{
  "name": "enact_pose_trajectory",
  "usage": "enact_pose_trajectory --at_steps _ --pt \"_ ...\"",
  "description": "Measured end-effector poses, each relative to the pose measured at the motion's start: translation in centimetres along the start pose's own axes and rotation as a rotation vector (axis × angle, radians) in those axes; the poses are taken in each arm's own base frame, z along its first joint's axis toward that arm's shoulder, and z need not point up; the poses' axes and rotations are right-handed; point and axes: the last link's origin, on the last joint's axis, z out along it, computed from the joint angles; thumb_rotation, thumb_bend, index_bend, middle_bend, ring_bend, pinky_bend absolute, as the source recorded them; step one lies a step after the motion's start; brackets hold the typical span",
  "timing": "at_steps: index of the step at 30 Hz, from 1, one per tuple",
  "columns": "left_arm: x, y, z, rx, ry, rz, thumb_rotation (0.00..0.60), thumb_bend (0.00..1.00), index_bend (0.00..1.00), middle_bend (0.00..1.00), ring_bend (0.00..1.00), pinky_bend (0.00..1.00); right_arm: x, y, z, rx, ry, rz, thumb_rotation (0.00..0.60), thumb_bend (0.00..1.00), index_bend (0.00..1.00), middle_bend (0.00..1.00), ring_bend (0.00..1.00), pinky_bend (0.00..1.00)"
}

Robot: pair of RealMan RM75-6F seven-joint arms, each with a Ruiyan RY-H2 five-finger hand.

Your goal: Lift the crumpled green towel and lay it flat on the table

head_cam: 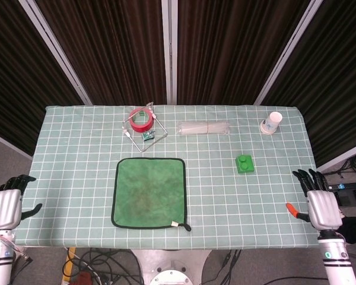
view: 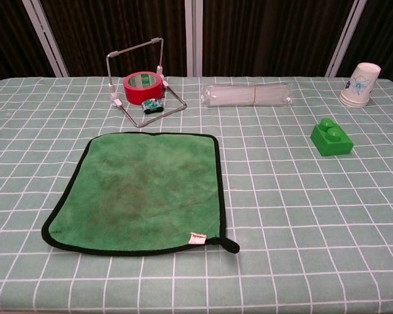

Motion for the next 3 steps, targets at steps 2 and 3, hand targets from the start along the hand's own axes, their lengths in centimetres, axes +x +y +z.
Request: enact_pose_trajectory --at_steps 2,3 --pt "0.22 0.17 -0.96 -0.003 0.012 0.006 0.6 0.06 0.28 0.27 0.22 0.33 0.27 0.42 -0.84 -0.018 0.01 0.011 0.554 0.13 0.12 0.1 0.0 0.0" --pt "0.26 0.31 -1.27 -0.008 0.012 0.009 0.6 0.06 0.28 0.27 0.22 0.33 0.43 0.6 -1.23 -0.025 0.014 0.019 0.557 0.13 0.12 0.1 0.0 0.0"
